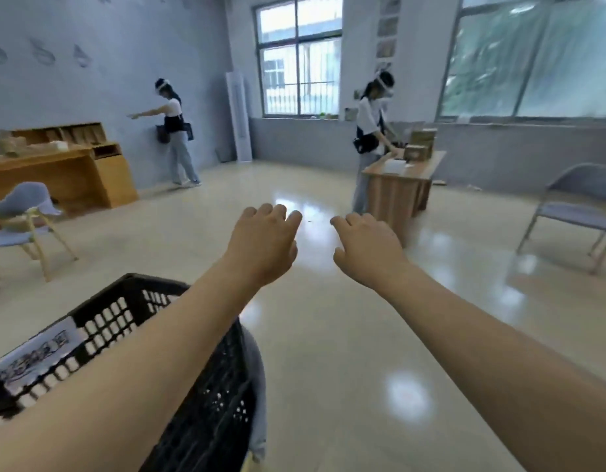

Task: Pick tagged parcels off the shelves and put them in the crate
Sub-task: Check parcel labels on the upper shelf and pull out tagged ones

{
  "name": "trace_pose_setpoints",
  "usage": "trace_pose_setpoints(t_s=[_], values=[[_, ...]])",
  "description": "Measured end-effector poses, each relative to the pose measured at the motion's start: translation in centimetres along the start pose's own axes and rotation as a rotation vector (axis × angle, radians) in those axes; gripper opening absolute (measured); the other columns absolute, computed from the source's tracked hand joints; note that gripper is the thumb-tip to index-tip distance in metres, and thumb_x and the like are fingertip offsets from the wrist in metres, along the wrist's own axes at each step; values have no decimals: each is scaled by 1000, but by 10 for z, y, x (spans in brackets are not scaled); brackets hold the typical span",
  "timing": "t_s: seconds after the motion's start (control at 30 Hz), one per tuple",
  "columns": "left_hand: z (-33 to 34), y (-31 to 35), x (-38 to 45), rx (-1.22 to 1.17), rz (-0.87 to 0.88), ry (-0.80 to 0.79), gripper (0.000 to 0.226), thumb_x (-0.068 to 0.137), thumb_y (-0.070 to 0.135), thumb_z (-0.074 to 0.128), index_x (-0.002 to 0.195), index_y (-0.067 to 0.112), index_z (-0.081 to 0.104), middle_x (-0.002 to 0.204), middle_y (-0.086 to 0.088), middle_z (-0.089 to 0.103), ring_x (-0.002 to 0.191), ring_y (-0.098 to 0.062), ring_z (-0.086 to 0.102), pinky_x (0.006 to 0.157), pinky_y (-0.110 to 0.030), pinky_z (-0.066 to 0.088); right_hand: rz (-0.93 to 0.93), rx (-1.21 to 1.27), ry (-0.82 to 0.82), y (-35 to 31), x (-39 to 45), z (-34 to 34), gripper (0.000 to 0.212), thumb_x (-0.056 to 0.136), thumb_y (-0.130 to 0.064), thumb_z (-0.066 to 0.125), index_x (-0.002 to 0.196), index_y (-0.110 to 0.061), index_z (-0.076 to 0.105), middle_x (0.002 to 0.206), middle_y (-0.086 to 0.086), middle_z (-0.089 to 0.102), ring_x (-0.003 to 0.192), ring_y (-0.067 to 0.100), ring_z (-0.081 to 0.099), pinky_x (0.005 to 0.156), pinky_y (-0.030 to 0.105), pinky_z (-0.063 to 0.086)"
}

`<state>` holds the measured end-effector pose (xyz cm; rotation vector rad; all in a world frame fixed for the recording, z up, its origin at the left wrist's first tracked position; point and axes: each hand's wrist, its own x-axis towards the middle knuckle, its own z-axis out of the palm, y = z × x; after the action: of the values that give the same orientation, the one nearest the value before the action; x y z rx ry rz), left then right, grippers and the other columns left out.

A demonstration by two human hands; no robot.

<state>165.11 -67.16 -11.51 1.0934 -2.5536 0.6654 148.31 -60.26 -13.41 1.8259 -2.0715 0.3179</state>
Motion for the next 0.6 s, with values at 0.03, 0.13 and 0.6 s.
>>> trace_pose_setpoints(t_s=[0.03,0.13,0.6], values=[[-8,32,13,-27,55,20,38,92,29,52,128,15,53,117,-9,62,107,-31,56,89,-41,42,53,-20,3,30,-18,-8,44,91,-23,50,134,-14,47,123,9,56,112,32,52,84,39,43],[-36,140,49,-101,206,65,40,93,30,51,131,15,51,124,-10,60,113,-31,54,94,-41,41,217,-83,23,123,-81,-35,38,90,-25,51,126,-14,50,121,10,57,110,32,52,84,39,44],[-202,696,84,-491,779,182,51,97,38,48,143,19,39,139,-8,50,130,-29,45,106,-44,37,914,-430,-83,501,-479,-190,44,94,-29,49,137,-16,44,131,8,51,121,31,46,96,42,41]])
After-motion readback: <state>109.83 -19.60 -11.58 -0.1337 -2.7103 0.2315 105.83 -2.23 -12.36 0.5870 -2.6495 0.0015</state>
